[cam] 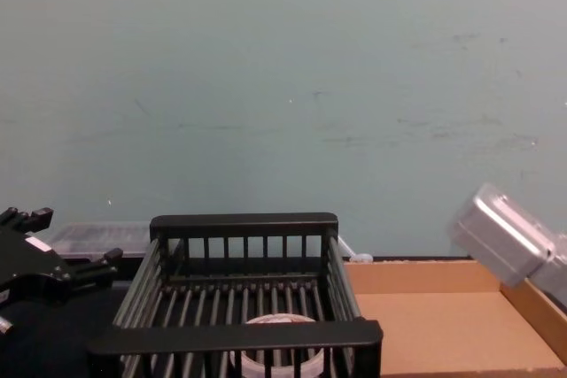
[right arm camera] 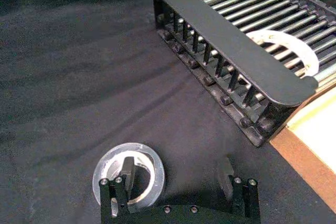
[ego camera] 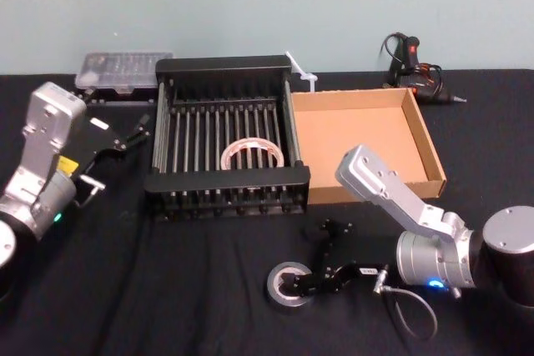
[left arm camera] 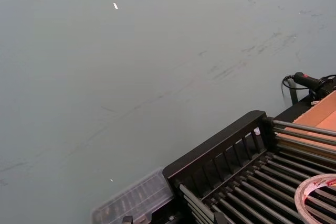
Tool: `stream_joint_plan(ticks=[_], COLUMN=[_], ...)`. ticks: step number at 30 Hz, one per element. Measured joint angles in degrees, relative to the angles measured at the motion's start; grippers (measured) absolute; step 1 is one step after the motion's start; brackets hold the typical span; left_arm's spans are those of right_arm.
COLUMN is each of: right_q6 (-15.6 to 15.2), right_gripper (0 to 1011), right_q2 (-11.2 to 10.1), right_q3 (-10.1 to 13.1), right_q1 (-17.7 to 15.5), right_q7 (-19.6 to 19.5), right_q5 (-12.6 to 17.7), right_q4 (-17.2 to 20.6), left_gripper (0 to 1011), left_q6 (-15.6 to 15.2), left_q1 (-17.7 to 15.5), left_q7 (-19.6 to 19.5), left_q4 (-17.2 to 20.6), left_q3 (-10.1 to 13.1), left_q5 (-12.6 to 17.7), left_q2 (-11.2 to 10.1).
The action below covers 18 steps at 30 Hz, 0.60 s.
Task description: Pick up the white tape and place it into the black box , Pick up the silver tape and place it into the brown box.
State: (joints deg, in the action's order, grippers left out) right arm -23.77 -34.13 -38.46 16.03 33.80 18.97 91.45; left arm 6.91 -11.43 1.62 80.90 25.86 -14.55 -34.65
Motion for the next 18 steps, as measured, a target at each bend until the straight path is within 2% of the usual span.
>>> stream_joint_plan(ticks=[18], right_q6=[-0.33], right_gripper=[1002], right_q2=[0.36], right_q3=[-0.14], right_q1=[0.11], right_q7=[0.24], right_q5=[-0.18], right_q4=[-0.49], left_gripper=[1001], left_q6=[0.00], left_q1=[0.00], left_q7=[0.00], left_q4=[0.00], left_q3=[0.00], left_q5=[0.00], left_q2=[0.00])
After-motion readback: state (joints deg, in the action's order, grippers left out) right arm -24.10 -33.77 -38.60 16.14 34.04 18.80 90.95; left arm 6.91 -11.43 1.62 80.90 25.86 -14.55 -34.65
